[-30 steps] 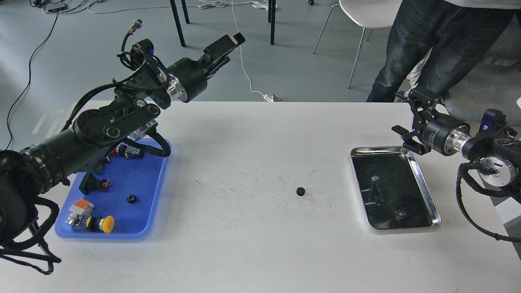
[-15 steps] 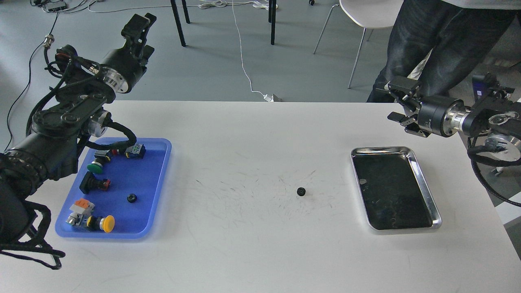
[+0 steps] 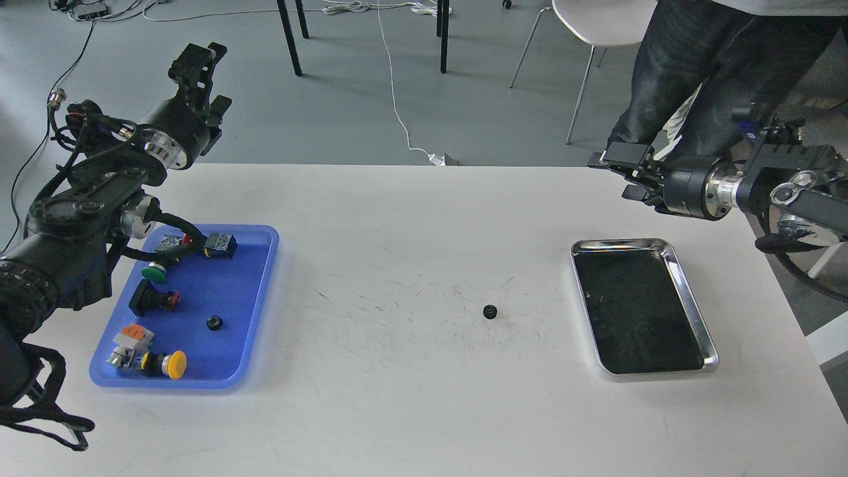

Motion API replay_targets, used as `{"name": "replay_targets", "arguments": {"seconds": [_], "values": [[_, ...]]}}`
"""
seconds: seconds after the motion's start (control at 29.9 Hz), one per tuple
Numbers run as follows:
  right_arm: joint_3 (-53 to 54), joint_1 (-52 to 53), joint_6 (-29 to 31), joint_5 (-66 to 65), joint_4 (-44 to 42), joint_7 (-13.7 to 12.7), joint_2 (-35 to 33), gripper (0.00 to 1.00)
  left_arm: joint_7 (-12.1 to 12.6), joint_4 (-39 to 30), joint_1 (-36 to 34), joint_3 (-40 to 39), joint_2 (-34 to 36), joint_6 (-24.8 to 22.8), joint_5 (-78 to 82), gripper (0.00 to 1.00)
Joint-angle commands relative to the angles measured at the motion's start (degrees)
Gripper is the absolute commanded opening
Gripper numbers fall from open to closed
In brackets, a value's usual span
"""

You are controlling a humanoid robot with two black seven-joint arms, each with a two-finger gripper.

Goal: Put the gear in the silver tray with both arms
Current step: 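Move the right gripper toward the black gear on the table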

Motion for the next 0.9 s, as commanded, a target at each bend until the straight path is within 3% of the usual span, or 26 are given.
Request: {"name": "replay_targets", "arguments": {"seconds": [0.0, 0.03, 0.07, 0.13, 0.4, 0.6, 0.87], "values": [[0.0, 0.1, 0.0, -0.3, 0.0, 0.0, 0.0, 0.98, 0.0, 0.0, 0.0, 0.0, 0.0, -0.1, 0.0, 0.98], [0.0, 0.1, 0.0, -0.3, 0.0, 0.0, 0.0, 0.98, 0.0, 0.0, 0.0, 0.0, 0.0, -0.1, 0.0, 0.98], [0.1, 2.1, 0.2, -13.0, 0.3, 0.0, 2.6, 0.98, 0.0, 0.6, 0.0, -0.9, 0.6, -3.4, -4.1, 0.98], [0.2, 3.0, 0.2, -12.8, 0.3, -0.4, 3.5, 0.98, 0.0, 0.7, 0.2, -1.3, 0.9, -5.7, -6.1, 0.98], [0.0, 4.7, 0.4, -13.4, 0.3, -0.1, 6.0, 0.98, 0.0, 1.0, 0.1, -1.3, 1.4, -5.6, -6.8, 0.98], [-1.5, 7.0, 7.1, -15.9, 0.4, 0.7, 10.4, 0.99, 0.0, 1.0, 0.1, -1.4, 2.0, -5.7, -6.8, 0.98], [-7.2, 11.6, 7.7, -20.9, 0.4, 1.0, 17.0, 0.98, 0.0, 1.0, 0.3, -2.1, 2.5, -5.5, -7.0, 0.98]]}}
